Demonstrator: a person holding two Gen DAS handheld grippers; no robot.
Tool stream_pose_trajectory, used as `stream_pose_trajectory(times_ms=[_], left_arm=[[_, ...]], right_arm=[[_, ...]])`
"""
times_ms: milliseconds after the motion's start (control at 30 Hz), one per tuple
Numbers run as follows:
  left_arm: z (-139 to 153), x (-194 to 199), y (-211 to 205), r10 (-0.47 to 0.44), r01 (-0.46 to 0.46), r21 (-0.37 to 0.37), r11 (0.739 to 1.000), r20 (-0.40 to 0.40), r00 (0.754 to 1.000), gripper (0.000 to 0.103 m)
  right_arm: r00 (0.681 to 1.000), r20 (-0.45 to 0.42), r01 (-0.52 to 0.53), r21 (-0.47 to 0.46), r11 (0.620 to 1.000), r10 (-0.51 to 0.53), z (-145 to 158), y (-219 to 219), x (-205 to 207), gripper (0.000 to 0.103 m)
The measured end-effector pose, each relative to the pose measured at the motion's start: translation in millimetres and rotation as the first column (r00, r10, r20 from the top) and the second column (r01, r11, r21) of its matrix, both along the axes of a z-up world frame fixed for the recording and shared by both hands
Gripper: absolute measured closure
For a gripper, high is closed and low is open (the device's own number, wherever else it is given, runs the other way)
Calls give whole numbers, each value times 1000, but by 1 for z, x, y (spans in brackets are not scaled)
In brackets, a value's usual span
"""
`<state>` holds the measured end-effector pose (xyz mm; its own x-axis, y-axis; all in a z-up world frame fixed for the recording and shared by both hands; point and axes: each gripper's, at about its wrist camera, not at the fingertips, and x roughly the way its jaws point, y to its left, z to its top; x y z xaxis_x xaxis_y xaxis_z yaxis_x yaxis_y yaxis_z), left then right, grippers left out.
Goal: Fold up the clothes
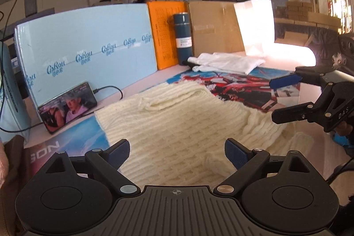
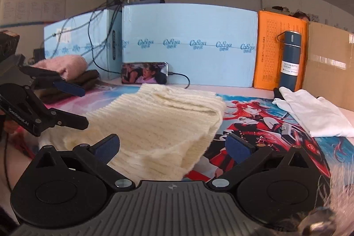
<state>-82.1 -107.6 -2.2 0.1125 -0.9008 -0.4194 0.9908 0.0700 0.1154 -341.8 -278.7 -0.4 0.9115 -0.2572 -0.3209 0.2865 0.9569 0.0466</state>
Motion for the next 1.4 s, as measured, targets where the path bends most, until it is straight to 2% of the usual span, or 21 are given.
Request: stream_pose_trajectory(times_ms=[100, 200, 267, 367, 533, 667, 700, 767, 800, 833, 867, 900, 1000, 1033, 1067, 1100, 1133, 1233, 1300, 1333, 1400], left_arm=[[4, 1, 18, -73, 73, 26, 997, -1, 997, 7], [-4, -9, 20, -125, 117, 131, 984, 57, 991, 6], [-10, -17, 20, -159, 139, 199, 970, 93, 983, 6], [-23, -25, 17, -185, 151, 249, 957, 119, 976, 6], [-24, -20, 12, -123, 100, 184, 978, 120, 985, 6], [-21, -11, 6, -85, 70, 150, 986, 96, 992, 6], [-21, -11, 6, -92, 76, 159, 984, 95, 991, 6], [-25, -9, 8, -105, 84, 179, 980, 110, 988, 6], [-28, -8, 10, -108, 85, 186, 979, 118, 987, 6], [-30, -7, 12, -111, 86, 193, 977, 126, 986, 6], [-31, -4, 14, -100, 76, 194, 978, 117, 988, 6], [-31, 2, 16, -72, 53, 187, 981, 97, 993, 6], [-28, 14, 21, -27, 21, 124, 992, 47, 999, 9], [-25, 15, 22, -44, 41, 101, 994, 31, 999, 24], [-21, 17, 21, -73, 72, 76, 994, 10, 997, 47], [-17, 19, 19, -96, 97, 51, 994, -18, 995, 56], [-14, 21, 16, -102, 103, 25, 994, -41, 994, 61], [-10, 37, 2, -45, 35, -66, 997, -165, 985, 61], [-13, 51, -14, 38, -70, -102, 992, -290, 956, 61], [-15, 57, -23, 77, -117, -98, 988, -337, 938, 61], [-21, 63, -39, 153, -179, -42, 983, -352, 923, 61]], right_arm=[[987, -30, -156, 24, 987, 157, 5, 10, -8, 0], [950, -157, -283, -59, 957, 271, 0, 36, 3, 0], [927, -238, -324, -117, 939, 290, -8, 49, 14, 0], [926, -276, -308, -160, 938, 257, -15, 50, 26, 0], [950, -228, -249, -143, 958, 212, -11, 38, 31, 0], [949, -251, -239, -173, 955, 192, -15, 38, 35, 0], [948, -252, -243, -176, 954, 195, -15, 38, 36, 4], [948, -233, -257, -157, 953, 217, -13, 34, 35, 17], [948, -217, -266, -144, 953, 232, -11, 31, 33, 31], [951, -203, -265, -138, 954, 235, -9, 27, 31, 49], [954, -192, -257, -138, 957, 228, -7, 24, 28, 55], [959, -179, -244, -139, 960, 218, -6, 21, 25, 57], [972, -115, -218, -120, 969, 204, -1, 11, 19, 75], [974, -94, -215, -117, 970, 205, 1, 9, 18, 77], [976, -73, -213, -113, 970, 206, 3, 6, 18, 79], [977, -52, -213, -110, 971, 208, 5, 3, 18, 81], [979, -35, -204, -111, 973, 201, 7, -1, 21, 83], [989, 12, -147, -120, 982, 149, 12, -15, 34, 83], [997, 12, -75, -132, 988, 77, 12, -22, 47, 83], [999, 0, -37, -140, 989, 37, 10, -25, 55, 83], [999, -40, 13, -143, 990, -19, 6, -30, 68, 81]])
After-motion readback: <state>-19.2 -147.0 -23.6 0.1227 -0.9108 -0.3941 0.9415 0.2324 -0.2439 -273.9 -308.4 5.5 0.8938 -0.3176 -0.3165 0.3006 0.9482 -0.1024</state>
